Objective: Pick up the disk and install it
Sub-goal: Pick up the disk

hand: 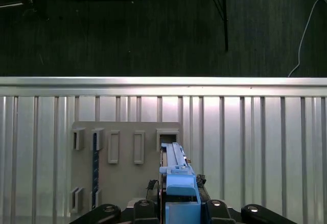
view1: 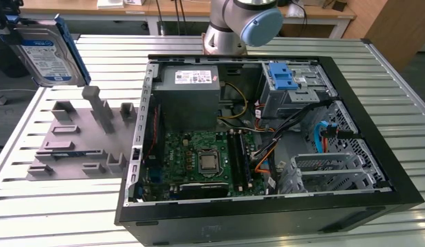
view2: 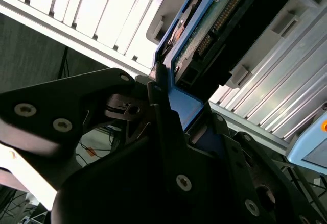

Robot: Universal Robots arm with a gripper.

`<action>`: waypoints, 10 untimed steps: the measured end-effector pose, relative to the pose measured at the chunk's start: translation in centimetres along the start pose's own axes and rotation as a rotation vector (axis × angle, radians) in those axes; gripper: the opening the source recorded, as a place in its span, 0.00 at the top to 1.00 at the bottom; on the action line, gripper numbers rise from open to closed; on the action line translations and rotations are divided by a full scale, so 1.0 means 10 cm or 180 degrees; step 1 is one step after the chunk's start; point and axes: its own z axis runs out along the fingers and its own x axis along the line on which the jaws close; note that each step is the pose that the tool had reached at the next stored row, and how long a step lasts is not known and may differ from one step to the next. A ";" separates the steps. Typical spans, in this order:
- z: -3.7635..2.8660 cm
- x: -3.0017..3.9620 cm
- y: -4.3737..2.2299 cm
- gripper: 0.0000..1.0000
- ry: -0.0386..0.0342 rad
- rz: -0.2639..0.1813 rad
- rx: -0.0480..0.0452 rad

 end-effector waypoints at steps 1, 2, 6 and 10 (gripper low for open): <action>-0.009 0.000 0.000 0.64 0.0000 0.0000 0.0000; -0.018 -0.001 0.000 0.64 0.0000 0.0000 0.0000; -0.053 -0.002 0.001 0.64 0.0000 0.0000 0.0000; -0.092 -0.003 0.002 0.64 0.0000 0.0000 0.0000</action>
